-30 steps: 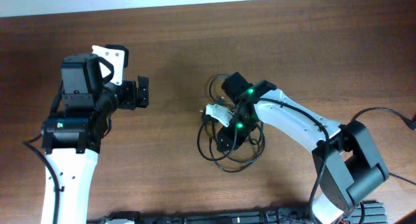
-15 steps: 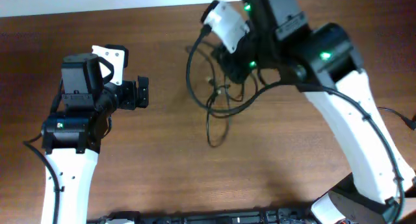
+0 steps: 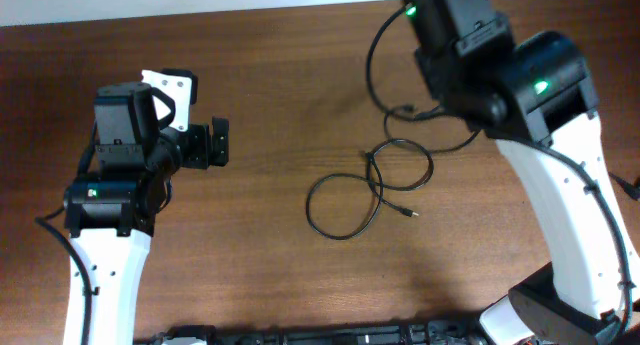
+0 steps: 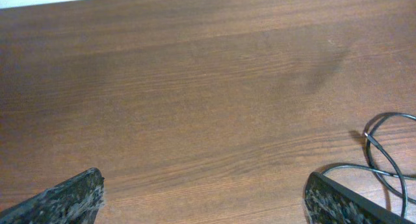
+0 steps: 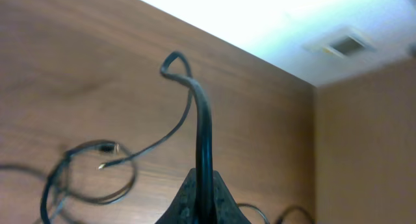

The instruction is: Untangle cables

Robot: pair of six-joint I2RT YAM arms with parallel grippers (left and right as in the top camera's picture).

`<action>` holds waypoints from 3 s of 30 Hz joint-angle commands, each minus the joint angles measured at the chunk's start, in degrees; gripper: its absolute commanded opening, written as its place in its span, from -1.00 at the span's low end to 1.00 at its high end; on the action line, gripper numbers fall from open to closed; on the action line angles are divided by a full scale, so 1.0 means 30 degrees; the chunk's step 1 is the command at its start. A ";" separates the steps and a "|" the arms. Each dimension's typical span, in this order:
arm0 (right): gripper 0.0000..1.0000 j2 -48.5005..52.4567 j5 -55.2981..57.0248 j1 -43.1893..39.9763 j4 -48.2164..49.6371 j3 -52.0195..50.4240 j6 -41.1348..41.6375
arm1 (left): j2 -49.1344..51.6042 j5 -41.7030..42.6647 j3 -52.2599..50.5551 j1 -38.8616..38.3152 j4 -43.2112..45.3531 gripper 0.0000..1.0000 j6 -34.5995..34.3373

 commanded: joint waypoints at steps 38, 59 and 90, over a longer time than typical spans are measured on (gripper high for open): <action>0.97 0.6258 -1.6946 -1.2786 -0.0146 -0.0015 -0.1770 | -0.0044 0.0080 0.0058 0.0080 0.0036 0.98 -0.0109; 1.00 0.6943 -1.3682 -0.1807 0.6419 -1.5030 1.3529 | -0.0044 0.0080 0.0058 0.0080 0.0036 0.98 -0.0109; -0.86 0.6943 -1.1890 0.0947 1.2313 -1.8608 1.8316 | -0.0044 0.0080 0.0058 0.0080 0.0036 0.98 -0.0109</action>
